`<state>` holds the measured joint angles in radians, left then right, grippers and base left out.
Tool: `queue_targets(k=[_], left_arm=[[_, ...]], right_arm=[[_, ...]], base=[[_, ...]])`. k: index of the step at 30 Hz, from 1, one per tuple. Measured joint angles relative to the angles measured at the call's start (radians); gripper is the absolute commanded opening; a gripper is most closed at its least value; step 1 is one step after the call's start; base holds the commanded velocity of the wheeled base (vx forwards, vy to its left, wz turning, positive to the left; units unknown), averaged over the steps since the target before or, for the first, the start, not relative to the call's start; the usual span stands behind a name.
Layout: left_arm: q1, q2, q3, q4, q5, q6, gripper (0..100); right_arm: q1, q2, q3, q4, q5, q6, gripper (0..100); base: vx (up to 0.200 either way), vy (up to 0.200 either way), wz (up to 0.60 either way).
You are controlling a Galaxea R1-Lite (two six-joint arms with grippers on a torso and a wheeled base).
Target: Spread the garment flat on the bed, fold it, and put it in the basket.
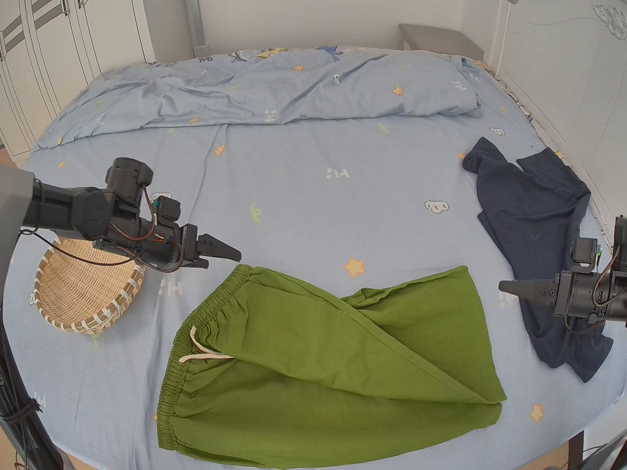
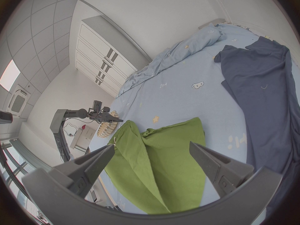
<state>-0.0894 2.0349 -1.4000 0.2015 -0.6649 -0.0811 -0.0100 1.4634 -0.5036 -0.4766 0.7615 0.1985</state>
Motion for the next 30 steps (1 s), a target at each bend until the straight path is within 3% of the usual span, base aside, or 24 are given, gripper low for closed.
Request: queue_targets(k=[6,18,19,30], left_arm=[[-0.046,0.092,-0.044,-0.001,0.048,-0.004,100],[-0.063,0.150,-0.084,-0.003,0.052,-0.011,100],[-0.066,0.153,-0.087,-0.003,0.052,-0.011,0],[-0.075,0.164,-0.092,-0.002,0.050,-0.011,0]], right_arm=[[0.029,0.003,0.013,-0.001,-0.001,0.001,100],[0.073,0.008,0.032,-0.009,-0.045,0.001,100],[0.075,0.008,0.033,-0.009,-0.047,0.001,100],[0.077,0.024,0.034,-0.018,-0.047,0.001,100]], base=[[0.000,0.000,0.00],[0.000,0.000,0.00],[0.000,0.000,0.00],[0.000,0.000,0.00]])
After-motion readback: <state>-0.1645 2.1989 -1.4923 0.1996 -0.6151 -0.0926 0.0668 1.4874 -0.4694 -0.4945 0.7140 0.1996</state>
